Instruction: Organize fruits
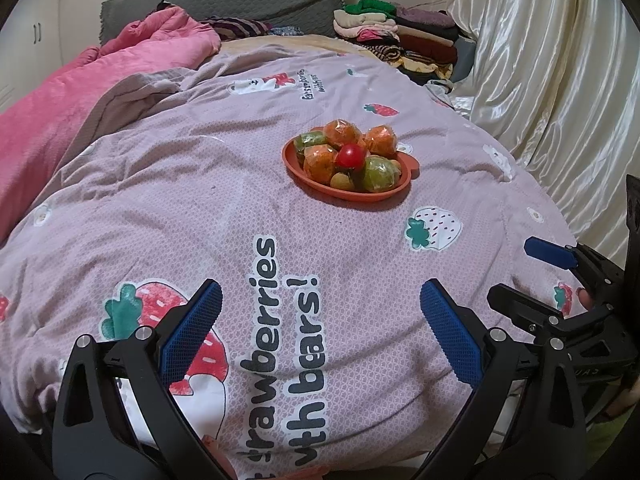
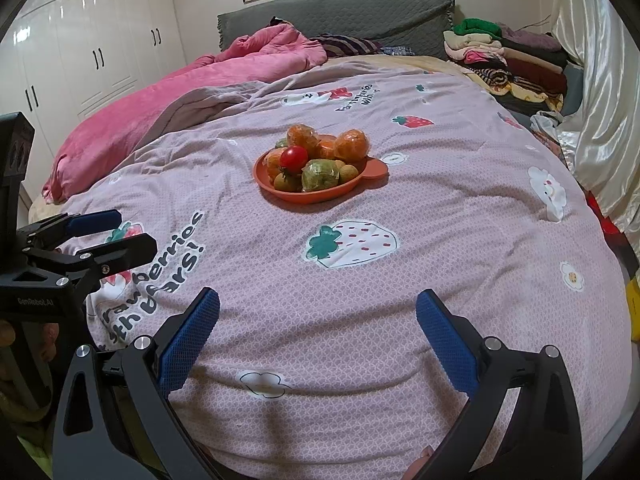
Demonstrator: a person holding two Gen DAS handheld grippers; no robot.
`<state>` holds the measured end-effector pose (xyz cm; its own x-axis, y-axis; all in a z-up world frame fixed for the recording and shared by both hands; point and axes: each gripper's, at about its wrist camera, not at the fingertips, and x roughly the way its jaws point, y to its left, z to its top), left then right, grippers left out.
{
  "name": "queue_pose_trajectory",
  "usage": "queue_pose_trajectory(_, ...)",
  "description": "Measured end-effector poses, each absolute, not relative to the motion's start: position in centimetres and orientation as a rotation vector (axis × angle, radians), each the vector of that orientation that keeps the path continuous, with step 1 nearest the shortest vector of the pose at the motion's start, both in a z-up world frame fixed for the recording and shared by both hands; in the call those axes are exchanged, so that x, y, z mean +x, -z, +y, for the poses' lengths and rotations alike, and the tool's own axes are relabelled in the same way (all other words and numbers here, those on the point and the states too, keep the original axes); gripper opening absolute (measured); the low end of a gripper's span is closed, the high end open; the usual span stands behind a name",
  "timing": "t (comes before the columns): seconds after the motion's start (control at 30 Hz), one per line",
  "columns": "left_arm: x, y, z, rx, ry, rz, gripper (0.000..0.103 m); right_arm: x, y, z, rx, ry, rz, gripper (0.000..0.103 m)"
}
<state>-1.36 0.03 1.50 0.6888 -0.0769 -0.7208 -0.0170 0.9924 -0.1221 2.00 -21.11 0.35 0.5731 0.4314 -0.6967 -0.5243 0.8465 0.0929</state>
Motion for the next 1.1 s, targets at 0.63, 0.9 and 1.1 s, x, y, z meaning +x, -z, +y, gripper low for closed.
queue_pose_trajectory(0.63,-1.28,-1.55,0.10,-0.110,0.019,0.811,0.093,2.00,-0.34,-21.23,-0.128,-0.562,0.779,0.098)
queue_pose_trajectory(0.9,-1.16,-1.48,-0.13,-0.103,0.015,0.817,0.093,2.11,-0.39,-21.49,-0.128,-0.558,0.778,0.098)
queue_pose_trajectory(1.1,-1.15,-1.44,-0.12,-0.102,0.014,0.818,0.093,2.18,-0.45,-21.52,-0.128,-0.555,0.776,0.098)
